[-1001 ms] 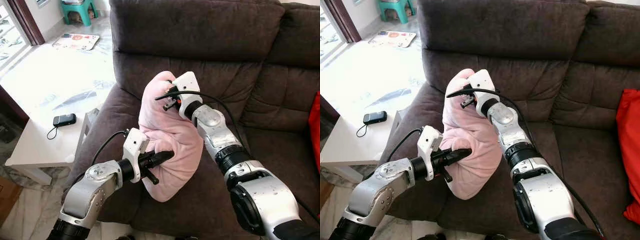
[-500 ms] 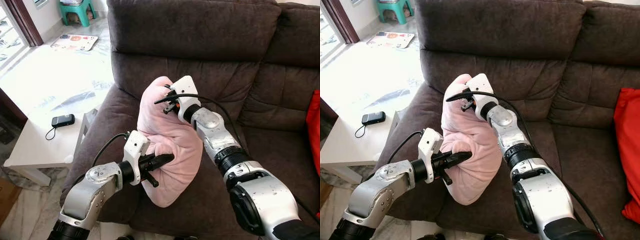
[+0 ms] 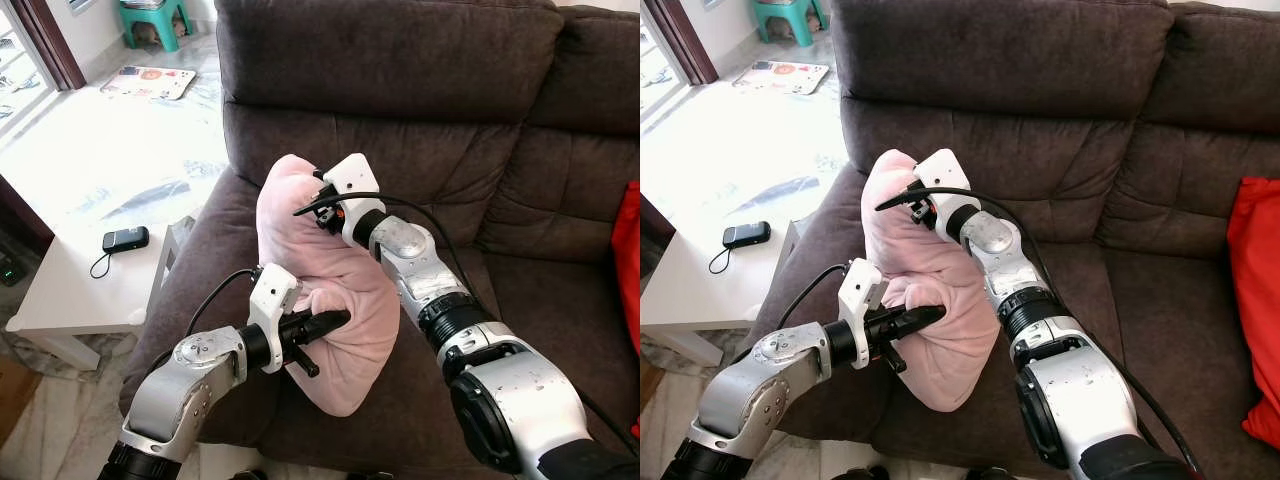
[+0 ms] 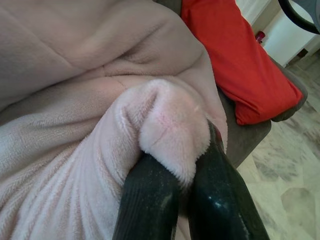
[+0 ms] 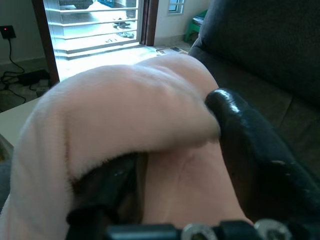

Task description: Move the pillow to the sofa from floor

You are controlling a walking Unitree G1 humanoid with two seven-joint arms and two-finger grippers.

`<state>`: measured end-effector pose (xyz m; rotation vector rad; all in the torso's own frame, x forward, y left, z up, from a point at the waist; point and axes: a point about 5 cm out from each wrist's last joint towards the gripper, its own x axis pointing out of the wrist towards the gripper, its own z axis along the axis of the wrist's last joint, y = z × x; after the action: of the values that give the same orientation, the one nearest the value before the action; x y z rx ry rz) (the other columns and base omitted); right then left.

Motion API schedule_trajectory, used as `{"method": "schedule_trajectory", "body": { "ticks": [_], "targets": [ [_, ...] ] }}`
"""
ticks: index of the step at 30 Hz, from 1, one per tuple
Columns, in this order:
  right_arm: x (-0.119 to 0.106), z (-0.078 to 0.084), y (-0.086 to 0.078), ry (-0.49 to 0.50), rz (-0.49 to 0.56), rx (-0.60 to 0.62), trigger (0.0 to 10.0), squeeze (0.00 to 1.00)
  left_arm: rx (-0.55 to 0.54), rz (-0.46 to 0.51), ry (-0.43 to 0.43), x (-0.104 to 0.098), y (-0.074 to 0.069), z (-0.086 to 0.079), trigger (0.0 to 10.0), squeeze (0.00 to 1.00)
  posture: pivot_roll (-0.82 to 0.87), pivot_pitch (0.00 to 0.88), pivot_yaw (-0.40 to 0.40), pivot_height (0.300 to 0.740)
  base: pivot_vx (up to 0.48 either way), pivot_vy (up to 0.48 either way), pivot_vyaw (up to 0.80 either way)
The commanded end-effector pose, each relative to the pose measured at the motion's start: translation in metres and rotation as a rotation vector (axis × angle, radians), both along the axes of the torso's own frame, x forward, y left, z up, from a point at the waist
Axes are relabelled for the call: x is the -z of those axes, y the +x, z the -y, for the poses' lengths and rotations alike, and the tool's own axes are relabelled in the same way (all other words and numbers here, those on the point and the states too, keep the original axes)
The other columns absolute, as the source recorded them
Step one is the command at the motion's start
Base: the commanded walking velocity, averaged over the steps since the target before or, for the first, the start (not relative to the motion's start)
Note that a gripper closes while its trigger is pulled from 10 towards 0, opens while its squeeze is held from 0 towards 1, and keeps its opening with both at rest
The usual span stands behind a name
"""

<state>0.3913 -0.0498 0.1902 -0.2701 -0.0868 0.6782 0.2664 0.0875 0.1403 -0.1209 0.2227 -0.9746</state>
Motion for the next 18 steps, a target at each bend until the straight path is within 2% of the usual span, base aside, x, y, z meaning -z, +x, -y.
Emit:
{"method": "schedule_trajectory", "body": {
  "ticks": [1, 12, 13, 14, 15, 18],
  "targets": [
    [-0.0031, -0.0178, -0.005, -0.022, 0.016, -0.084, 10.0, 1.0, 0.034, 0.118, -0.047, -0.0263, -0.0003, 0.0064, 10.0, 0.0, 0.12, 0.12, -0.049, 0.74, 0.0, 0.0, 0.0],
    [-0.0025, -0.0142, -0.0038, -0.04, 0.024, -0.066, 10.0, 1.0, 0.031, 0.119, -0.029, -0.0245, -0.0003, 0.0052, 10.0, 0.0, 0.12, 0.121, -0.047, 0.74, 0.0, 0.0, 0.0],
    [-0.0024, -0.0142, -0.0039, -0.043, 0.026, -0.067, 10.0, 0.85, 0.028, 0.118, -0.028, -0.0242, -0.0001, 0.0046, 10.0, 0.0, 0.12, 0.121, -0.047, 0.74, 0.0, 0.0, 0.0],
    [-0.0024, -0.0142, -0.0039, -0.044, 0.028, -0.067, 10.0, 0.85, 0.026, 0.118, -0.027, -0.0241, 0.0001, 0.0041, 10.0, 0.0, 0.12, 0.121, -0.047, 0.74, 0.0, 0.0, 0.0],
    [-0.0017, -0.0143, -0.0044, -0.046, 0.031, -0.069, 10.0, 0.0, 0.022, 0.118, -0.025, -0.024, 0.0003, 0.0036, 10.0, 0.0, 0.12, 0.122, -0.047, 0.74, 0.0, 0.0, 0.0],
    [-0.0009, -0.0129, -0.0046, -0.043, 0.037, -0.058, 10.0, 0.0, 0.017, 0.119, -0.024, -0.0239, 0.001, 0.0033, 10.0, 0.0, 0.12, 0.124, -0.047, 0.74, 0.0, 0.0, 0.0]
  ]
}}
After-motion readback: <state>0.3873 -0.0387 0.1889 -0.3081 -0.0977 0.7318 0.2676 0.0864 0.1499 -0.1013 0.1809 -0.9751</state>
